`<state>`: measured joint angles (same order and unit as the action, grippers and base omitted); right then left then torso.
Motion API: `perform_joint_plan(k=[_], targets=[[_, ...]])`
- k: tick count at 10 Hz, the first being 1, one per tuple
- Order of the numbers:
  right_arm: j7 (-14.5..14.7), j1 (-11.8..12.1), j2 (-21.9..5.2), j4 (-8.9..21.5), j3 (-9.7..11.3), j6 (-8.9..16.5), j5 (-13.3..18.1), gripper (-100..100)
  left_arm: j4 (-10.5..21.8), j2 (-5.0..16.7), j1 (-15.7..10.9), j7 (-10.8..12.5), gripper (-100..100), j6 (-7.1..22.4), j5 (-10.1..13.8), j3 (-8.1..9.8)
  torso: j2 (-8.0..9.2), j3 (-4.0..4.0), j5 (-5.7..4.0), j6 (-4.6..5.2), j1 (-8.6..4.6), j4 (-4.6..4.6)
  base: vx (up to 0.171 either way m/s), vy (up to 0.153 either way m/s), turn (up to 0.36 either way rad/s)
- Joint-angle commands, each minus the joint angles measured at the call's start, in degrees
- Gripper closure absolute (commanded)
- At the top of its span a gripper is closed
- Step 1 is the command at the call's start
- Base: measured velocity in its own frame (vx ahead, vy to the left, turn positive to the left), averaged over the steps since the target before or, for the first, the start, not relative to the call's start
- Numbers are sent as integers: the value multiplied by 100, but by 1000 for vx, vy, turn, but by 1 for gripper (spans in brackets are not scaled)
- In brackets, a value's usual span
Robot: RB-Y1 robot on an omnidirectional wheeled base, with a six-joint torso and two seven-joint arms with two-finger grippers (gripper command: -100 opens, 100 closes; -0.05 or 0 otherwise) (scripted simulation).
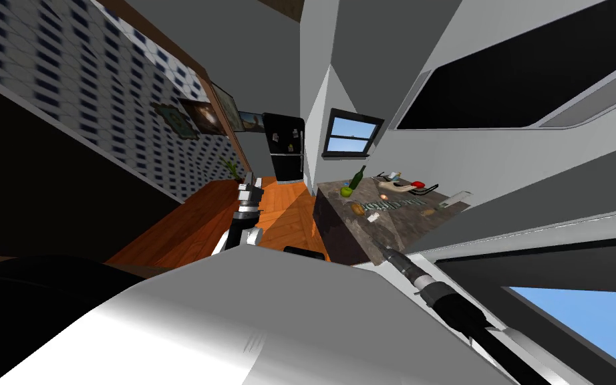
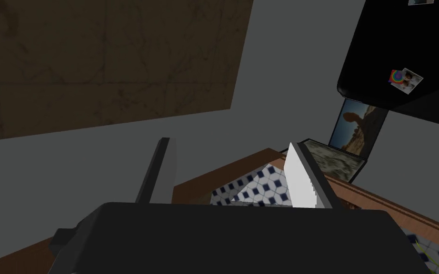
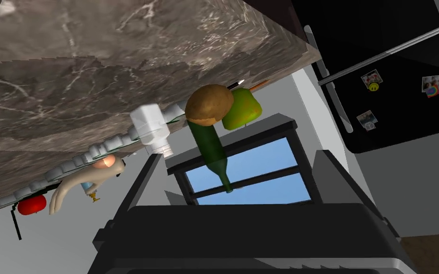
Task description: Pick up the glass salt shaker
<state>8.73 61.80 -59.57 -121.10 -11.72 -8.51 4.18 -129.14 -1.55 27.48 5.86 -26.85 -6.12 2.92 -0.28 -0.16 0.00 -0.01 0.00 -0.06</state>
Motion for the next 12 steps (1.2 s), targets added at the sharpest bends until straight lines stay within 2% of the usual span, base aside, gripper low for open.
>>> perform_joint_plan(k=[1, 3, 4, 7, 8, 12], targets=[[5, 67, -195, 16, -17, 135, -21, -100, 0, 0, 0, 0, 0, 0, 0, 0, 0, 0, 0, 0, 0, 0, 67, -2, 56], [3, 294, -563, 119, -77, 480, -113, -100, 0, 0, 0, 0, 0, 0, 0, 0, 2, 1, 0, 1, 0, 0, 81, 1, 169], [3, 294, -657, 119, -77, 480, -113, -100, 0, 0, 0, 0, 0, 0, 0, 0, -6, -4, 0, -1, -2, -1, 68, -18, 63], [-2, 585, -1206, 268, -148, 985, -283, -100, 0, 0, 0, 0, 0, 0, 0, 0, -7, -4, -1, 1, -3, -2, 92, -21, 164], [-2, 585, -1256, 268, -148, 985, -283, -100, 0, 0, 1, 0, 0, 0, 0, 1, -14, -8, -3, 1, -14, -3, 72, -43, 69], [-11, 875, -1860, 440, -211, 1585, -535, -100, 0, 1, 1, 0, 0, 0, 0, 1, -10, -6, -4, 2, -18, -2, 88, -42, 156]])
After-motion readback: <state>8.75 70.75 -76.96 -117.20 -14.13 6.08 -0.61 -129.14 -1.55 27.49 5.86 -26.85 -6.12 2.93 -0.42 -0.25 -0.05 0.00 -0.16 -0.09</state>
